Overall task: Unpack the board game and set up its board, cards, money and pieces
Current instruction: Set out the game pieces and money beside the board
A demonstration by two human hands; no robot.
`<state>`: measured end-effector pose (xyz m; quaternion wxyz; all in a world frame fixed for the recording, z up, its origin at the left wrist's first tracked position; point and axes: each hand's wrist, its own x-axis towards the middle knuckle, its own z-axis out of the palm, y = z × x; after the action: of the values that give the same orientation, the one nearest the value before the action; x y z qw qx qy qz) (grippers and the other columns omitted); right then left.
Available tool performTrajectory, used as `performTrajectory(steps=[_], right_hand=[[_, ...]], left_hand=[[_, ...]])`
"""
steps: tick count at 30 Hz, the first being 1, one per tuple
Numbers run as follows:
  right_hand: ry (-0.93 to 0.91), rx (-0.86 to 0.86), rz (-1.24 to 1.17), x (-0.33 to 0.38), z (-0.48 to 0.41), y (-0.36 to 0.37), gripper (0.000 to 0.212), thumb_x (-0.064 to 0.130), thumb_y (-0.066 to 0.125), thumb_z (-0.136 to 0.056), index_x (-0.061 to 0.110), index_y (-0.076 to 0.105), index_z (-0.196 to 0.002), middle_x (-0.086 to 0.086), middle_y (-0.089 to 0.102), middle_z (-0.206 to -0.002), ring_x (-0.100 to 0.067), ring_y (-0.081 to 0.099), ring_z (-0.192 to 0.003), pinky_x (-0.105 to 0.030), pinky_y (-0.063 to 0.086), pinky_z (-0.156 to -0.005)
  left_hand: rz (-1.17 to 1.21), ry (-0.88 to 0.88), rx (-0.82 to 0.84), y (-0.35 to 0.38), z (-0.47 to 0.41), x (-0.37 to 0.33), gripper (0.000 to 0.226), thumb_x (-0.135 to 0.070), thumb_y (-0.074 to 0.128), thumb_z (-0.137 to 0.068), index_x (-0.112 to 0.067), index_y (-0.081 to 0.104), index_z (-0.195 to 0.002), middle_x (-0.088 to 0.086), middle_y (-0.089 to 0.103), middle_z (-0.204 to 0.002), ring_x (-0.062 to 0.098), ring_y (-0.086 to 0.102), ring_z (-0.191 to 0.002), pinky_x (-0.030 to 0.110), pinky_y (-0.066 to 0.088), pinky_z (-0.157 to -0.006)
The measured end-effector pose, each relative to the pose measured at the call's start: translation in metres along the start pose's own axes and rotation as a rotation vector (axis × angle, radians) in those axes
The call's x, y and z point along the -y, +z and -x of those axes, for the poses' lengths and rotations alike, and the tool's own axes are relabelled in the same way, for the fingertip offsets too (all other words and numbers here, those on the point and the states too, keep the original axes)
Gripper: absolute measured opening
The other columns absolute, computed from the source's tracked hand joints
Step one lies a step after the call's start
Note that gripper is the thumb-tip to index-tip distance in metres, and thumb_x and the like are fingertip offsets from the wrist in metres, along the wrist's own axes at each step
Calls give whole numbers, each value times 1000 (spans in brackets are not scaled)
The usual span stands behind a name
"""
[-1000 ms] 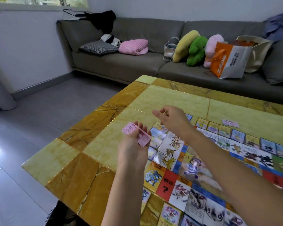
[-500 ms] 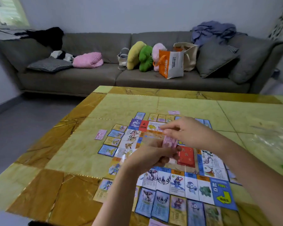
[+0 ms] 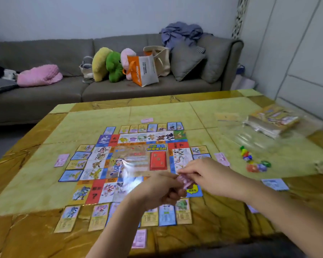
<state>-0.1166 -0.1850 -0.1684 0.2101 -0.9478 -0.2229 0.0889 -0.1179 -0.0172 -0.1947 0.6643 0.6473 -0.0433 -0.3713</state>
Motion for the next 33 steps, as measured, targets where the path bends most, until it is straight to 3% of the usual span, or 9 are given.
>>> performTrajectory(steps=[5,9,13,16,19,23,29,33], right_hand=[[29,-45,-103,-27,43,-2,27,15,55,-93,27,69,-113,9,71,-99,3,58,-79,-13,43,-73],[150,-180,-326,-52,67,-11,9,22,68,-86,24,68,-94,3,67,-81,-9,62,-68,-26,50,-65],[199,-188,-460,-75,90,-20,15,14,72,-81,25,62,-78,4,64,-73,-6,57,-67,-30,50,-69],[265,-244,-519,-106,113,-25,18,9,72,-80,22,61,-79,4,63,-72,-7,57,-66,-29,48,-67],[402,-330,-601,-146,131,-34,14,0,70,-81,11,62,-81,-2,61,-66,-4,53,-51,-21,43,-54],[606,-360,-646,-197,151,-37,12,-7,66,-82,3,59,-82,-9,60,-64,-1,51,-39,-14,40,-41],[717,-322,-597,-218,162,-16,13,-7,68,-80,5,62,-77,-12,61,-65,-6,53,-42,-15,42,-42],[704,-314,-460,-211,158,-6,19,1,74,-77,13,61,-68,-7,62,-62,-15,55,-51,-27,45,-54]], left_hand=[[-117,-3,-34,44,-8,14,24,-2,37,-98,-12,49,-79,2,48,-57,7,30,-42,15,24,-40],[-251,114,-107,76,-19,19,23,-8,38,-102,-12,47,-81,0,49,-61,7,33,-45,18,26,-44],[-323,220,-79,104,-28,20,17,-9,42,-100,-10,49,-85,1,56,-68,8,44,-47,20,35,-47],[-454,249,-138,118,-40,29,8,-16,52,-97,-24,55,-98,-8,63,-85,10,61,-69,24,50,-61],[-763,239,-223,119,-53,45,25,-26,53,-94,-33,55,-118,-14,61,-107,7,60,-99,26,52,-84],[-830,275,-326,126,-63,55,28,-24,50,-96,-34,55,-122,-12,57,-104,5,55,-96,18,44,-76],[-908,431,-467,129,-76,64,26,-12,47,-96,-24,61,-115,-10,52,-116,3,51,-96,12,39,-84],[-1017,509,-541,132,-81,70,29,-13,46,-96,-21,63,-118,-7,50,-117,12,54,-102,15,40,-89]])
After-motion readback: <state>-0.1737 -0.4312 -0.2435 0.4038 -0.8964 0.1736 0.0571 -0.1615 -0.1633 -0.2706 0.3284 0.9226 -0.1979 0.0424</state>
